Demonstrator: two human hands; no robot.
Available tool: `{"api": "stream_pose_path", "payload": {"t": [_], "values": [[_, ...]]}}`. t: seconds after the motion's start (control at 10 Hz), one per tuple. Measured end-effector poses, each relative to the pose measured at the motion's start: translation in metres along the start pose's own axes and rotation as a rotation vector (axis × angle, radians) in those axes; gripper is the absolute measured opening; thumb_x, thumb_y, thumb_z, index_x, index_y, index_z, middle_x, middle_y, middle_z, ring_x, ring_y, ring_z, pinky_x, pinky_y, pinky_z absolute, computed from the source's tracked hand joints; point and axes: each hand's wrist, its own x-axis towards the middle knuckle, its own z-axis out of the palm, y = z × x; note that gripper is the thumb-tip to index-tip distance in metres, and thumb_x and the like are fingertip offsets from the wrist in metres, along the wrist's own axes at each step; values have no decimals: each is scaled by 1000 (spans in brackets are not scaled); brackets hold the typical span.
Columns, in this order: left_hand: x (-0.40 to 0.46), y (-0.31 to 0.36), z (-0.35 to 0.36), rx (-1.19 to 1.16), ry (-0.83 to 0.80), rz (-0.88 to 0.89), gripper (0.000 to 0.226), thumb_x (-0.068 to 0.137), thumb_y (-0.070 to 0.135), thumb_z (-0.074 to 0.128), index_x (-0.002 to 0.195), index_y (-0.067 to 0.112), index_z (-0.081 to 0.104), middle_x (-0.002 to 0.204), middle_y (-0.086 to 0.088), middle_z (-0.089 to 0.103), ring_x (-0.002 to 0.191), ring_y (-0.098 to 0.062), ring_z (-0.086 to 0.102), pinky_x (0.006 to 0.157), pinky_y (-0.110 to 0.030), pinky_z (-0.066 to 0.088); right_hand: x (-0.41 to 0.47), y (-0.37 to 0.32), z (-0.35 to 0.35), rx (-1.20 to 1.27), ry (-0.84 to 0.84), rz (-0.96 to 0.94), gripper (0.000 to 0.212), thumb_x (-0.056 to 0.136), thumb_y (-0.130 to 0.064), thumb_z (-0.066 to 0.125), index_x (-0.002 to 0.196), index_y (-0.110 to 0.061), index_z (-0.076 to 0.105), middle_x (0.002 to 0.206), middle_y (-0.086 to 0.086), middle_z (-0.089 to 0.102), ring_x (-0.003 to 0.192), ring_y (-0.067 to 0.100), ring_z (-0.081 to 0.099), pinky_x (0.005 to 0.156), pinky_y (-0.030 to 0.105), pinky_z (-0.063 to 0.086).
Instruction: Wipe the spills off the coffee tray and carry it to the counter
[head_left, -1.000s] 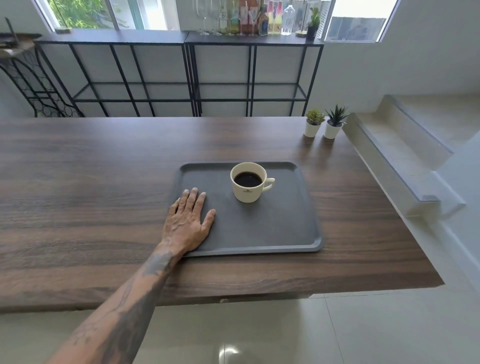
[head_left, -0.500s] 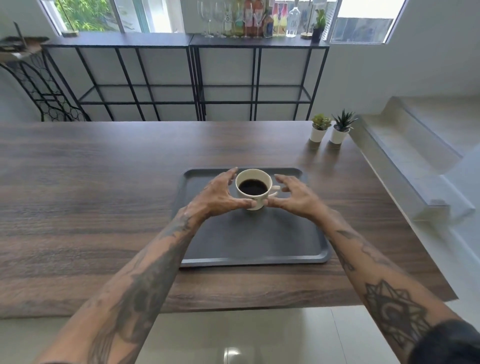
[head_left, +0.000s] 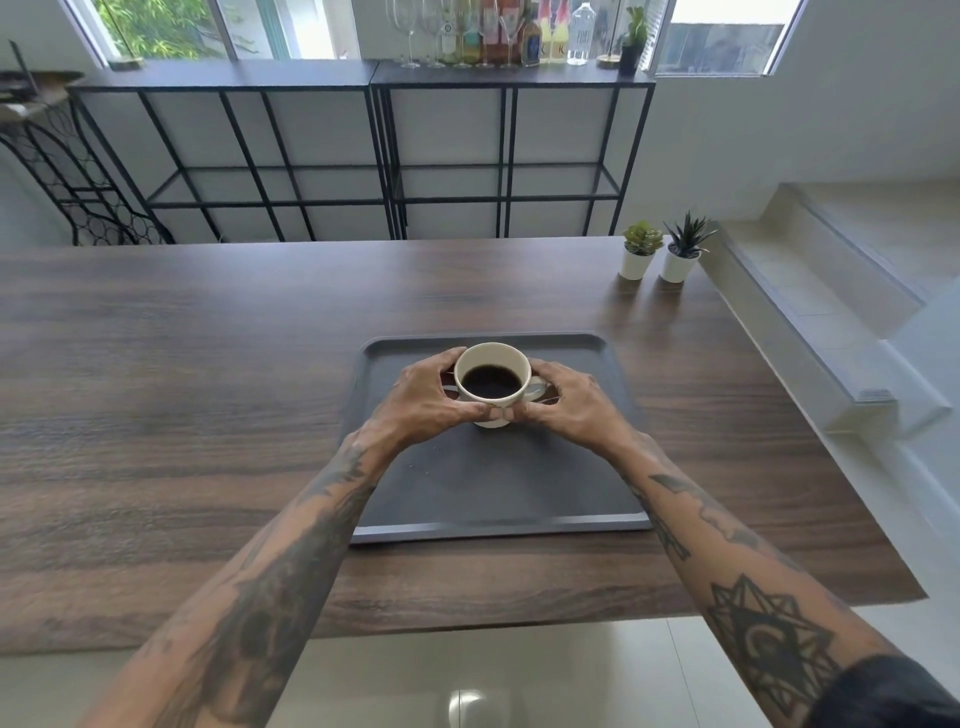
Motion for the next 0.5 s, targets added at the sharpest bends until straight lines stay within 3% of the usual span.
{"api": "stream_pose_path", "payload": {"t": [0.1, 0.3, 0.4, 0.5], "values": [[-1, 0, -1, -14, 5, -7, 78, 60, 40, 93, 129, 28, 61, 117, 11, 71, 106, -7, 68, 88, -37, 61, -1, -1, 2, 17, -2, 7, 67, 73, -37, 83, 134, -26, 58, 125, -3, 67, 99, 9, 61, 83, 13, 44], [-3, -1, 0, -8, -8, -20, 77, 60, 44, 92, 130, 33, 60, 118, 14, 70, 106, -5, 67, 88, -33, 60, 1, 3, 2, 26, 3, 20, 67, 72, -39, 83, 134, -27, 58, 125, -4, 67, 98, 6, 59, 79, 7, 42], [-2, 4, -2, 24, -24, -63, 93, 58, 52, 91, 139, 32, 50, 129, 13, 64, 115, -10, 64, 90, -30, 59, -3, -2, 2, 17, -14, 26, 71, 73, -40, 82, 137, -26, 55, 129, -2, 66, 103, 8, 60, 93, 24, 50], [-14, -3, -4, 99, 10, -133, 125, 53, 70, 82, 154, 18, 30, 151, -2, 44, 129, -17, 52, 102, -40, 52, -7, -8, -4, 68, -33, 68, 88, 77, -36, 81, 151, -19, 36, 141, 4, 55, 115, 18, 61, 102, 38, 49]]}}
